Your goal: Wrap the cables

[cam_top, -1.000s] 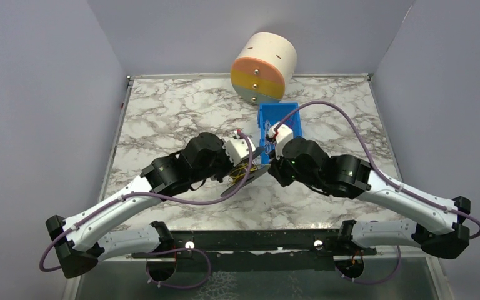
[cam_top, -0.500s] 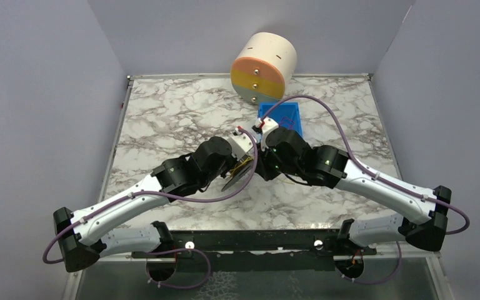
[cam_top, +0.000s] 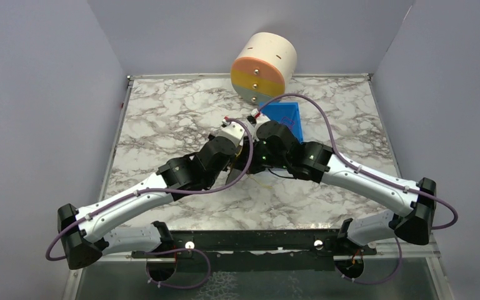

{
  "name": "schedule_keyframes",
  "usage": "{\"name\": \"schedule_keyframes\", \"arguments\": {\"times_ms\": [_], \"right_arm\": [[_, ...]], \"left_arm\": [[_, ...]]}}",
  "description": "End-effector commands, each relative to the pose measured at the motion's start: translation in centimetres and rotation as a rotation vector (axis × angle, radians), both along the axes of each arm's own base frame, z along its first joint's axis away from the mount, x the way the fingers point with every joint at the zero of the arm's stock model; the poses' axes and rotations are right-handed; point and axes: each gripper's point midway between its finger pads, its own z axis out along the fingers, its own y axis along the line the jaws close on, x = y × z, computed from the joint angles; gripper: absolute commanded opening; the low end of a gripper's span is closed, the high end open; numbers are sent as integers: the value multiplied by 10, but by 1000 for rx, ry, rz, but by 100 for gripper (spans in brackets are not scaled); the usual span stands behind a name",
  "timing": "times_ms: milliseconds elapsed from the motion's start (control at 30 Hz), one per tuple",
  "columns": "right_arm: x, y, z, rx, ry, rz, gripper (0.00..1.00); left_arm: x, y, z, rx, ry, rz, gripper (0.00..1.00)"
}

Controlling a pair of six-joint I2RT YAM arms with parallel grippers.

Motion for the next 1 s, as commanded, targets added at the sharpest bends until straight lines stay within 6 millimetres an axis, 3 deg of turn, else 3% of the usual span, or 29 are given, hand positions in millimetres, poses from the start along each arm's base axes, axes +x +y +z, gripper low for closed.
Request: {"name": "schedule_keyframes", "arguments": {"times_ms": [0,267,533,833,967], "right_arm": [[-17,39,39,217,76,71,2],[-24,52,46,295,143,95,1],[-18,37,46,286,133,12,1],[-6,41,15,253,131,-43,3],[1,38,-4,222,106,-73,10]], "left_arm": [[20,8,16,-119,-54,217,0],[33,4,30,-179,-86,325,0],[39,14,33,-172,-132,399,0],[41,10,53,-277,-142,408,0],[47,7,57,-298,-133,405,0]]}}
